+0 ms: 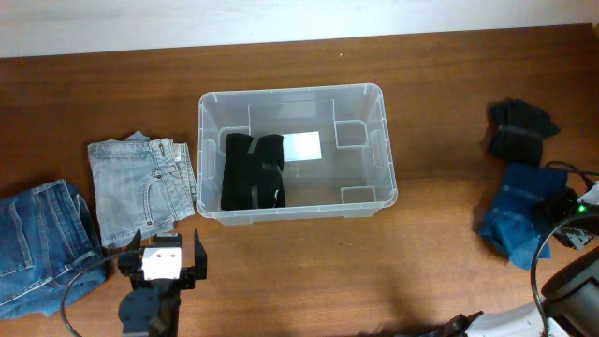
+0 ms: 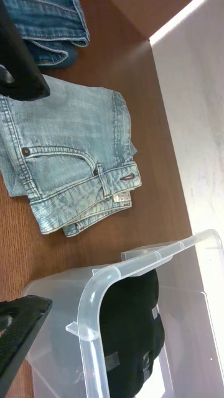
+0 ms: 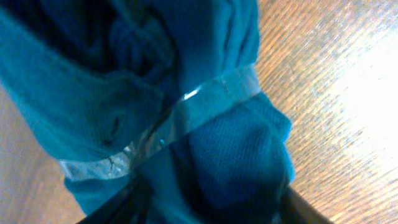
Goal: Pack container
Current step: 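Grasp the teal taped bundle with the right gripper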
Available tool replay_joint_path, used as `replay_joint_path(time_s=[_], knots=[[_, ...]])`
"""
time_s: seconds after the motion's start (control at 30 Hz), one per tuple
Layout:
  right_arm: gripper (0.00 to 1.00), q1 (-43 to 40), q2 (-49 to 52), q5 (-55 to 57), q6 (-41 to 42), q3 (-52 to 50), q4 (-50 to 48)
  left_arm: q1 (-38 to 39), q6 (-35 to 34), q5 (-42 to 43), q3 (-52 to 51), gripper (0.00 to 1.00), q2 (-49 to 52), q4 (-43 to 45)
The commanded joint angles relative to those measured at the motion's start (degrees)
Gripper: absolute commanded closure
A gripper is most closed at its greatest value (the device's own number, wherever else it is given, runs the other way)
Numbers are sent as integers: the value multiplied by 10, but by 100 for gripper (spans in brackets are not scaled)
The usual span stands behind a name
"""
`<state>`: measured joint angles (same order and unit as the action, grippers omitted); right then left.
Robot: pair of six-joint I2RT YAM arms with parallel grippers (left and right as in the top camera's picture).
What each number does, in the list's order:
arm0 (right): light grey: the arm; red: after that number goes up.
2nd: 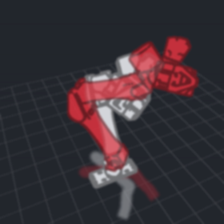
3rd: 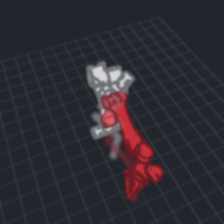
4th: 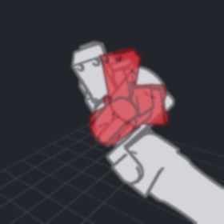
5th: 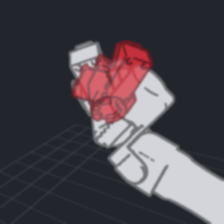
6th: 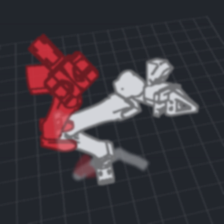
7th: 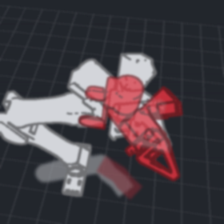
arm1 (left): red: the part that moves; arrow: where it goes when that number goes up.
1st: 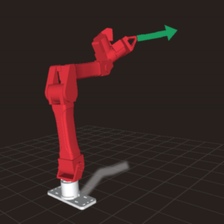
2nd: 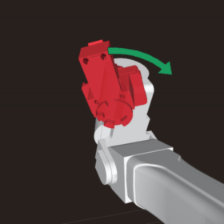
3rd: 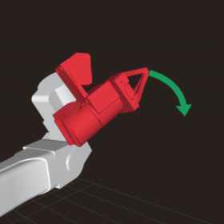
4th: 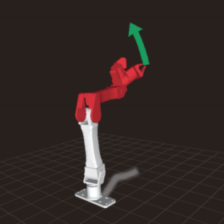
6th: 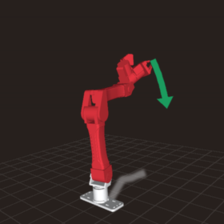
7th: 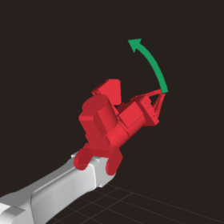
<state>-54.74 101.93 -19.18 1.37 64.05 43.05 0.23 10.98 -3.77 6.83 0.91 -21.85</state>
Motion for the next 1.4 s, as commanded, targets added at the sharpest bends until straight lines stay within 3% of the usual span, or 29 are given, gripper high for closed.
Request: replay_joint_path(time_s=[0.0,0.1,0.23,0.63,0.93,1.3,1.37], knots=[[56,4,2,-15,-3,-12,2,-3,9,6,-3,1,-2,1],[70,4,2,-29,-2,-12,2,-3,9,6,-3,1,-2,1],[70,5,2,-55,-1,-12,14,-3,9,6,-3,1,-2,1],[42,102,-3,-97,21,-7,41,-3,9,6,-3,1,-2,1],[33,97,-40,-62,14,35,89,-3,9,6,-3,1,-2,1],[32,97,-49,65,21,36,79,-3,9,6,-3,1,-2,1],[27,97,-41,66,21,36,73,-3,9,6,-3,1,-2,1]])
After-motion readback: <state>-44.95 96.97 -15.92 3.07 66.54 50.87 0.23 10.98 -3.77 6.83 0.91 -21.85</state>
